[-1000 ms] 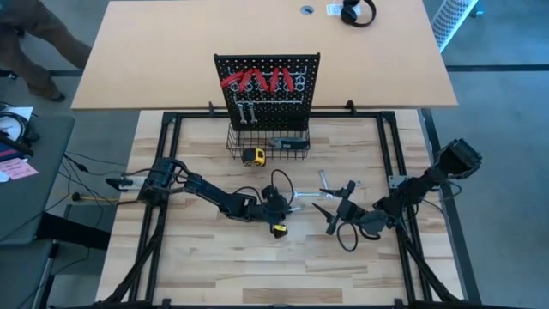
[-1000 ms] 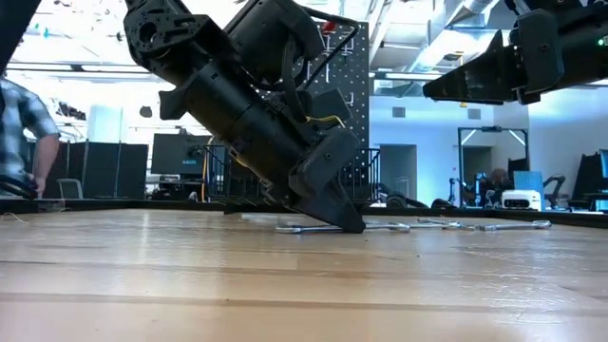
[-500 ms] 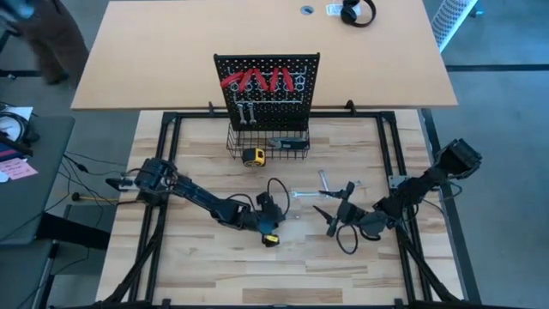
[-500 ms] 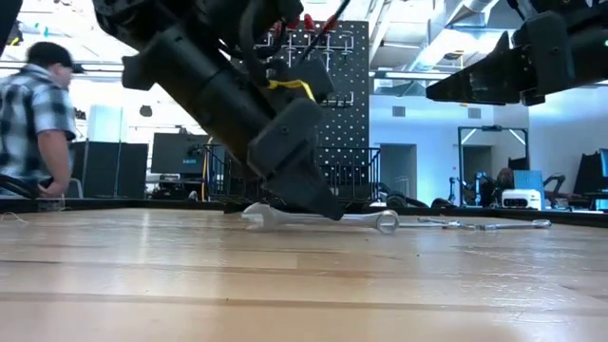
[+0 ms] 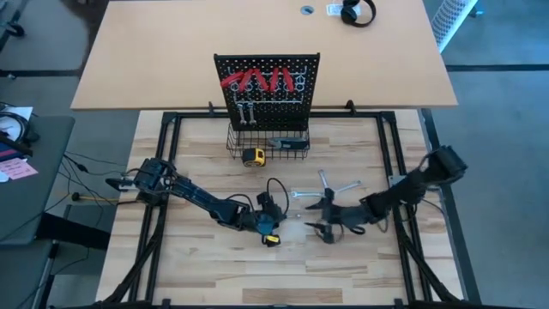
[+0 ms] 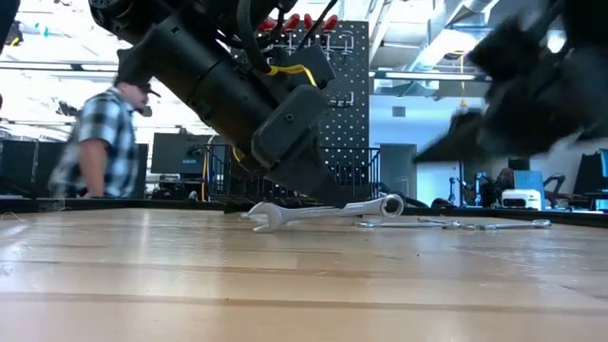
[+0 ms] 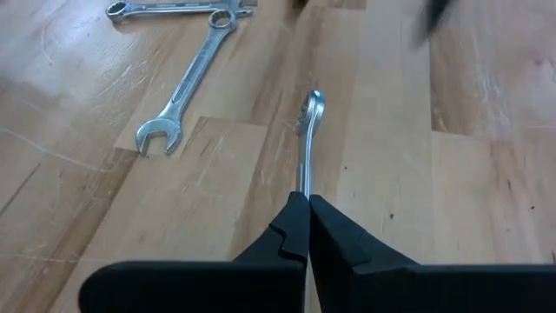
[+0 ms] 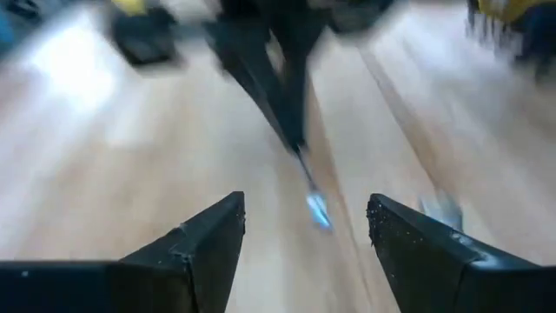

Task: Hang tools onto peg board
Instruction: Hang the wrench into the pegboard

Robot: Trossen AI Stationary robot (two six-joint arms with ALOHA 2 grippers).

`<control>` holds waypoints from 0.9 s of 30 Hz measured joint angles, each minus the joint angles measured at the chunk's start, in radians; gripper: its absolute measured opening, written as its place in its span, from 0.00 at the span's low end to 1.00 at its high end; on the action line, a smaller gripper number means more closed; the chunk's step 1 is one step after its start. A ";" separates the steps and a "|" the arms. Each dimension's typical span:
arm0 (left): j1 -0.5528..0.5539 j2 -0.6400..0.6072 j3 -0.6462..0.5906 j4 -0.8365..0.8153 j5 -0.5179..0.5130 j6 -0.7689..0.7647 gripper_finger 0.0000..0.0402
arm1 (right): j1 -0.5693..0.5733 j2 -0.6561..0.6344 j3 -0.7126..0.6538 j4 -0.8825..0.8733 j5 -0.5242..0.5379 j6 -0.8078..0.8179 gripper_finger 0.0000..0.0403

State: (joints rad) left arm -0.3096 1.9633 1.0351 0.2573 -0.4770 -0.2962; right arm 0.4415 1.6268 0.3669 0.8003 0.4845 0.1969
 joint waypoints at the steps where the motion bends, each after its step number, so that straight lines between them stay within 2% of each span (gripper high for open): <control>1: 0.000 0.000 0.000 0.000 0.000 0.000 0.00 | -0.020 0.031 0.002 -0.001 -0.022 0.017 0.63; 5: 0.000 0.000 0.000 0.000 -0.003 0.000 0.00 | -0.083 0.131 0.046 0.000 -0.142 0.039 0.63; 9: 0.000 0.000 0.001 0.001 -0.003 0.000 0.00 | -0.115 0.184 0.106 -0.008 -0.244 0.023 0.55; 15: 0.000 -0.001 0.002 0.005 0.000 0.000 0.00 | -0.124 0.183 0.178 -0.147 -0.248 0.007 0.35; 21: -0.005 -0.001 0.002 -0.002 0.001 0.000 0.00 | -0.124 0.182 0.207 -0.217 -0.251 0.011 0.08; 24: -0.006 -0.001 0.002 -0.015 0.014 0.032 0.02 | -0.124 0.182 0.208 -0.224 -0.250 0.013 0.06; 27: -0.006 -0.001 0.002 -0.030 0.052 0.047 0.09 | -0.121 0.182 0.208 -0.226 -0.244 0.012 0.07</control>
State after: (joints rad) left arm -0.3161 1.9621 1.0374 0.2270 -0.4253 -0.2496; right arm 0.3210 1.8088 0.5747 0.5742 0.2405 0.2092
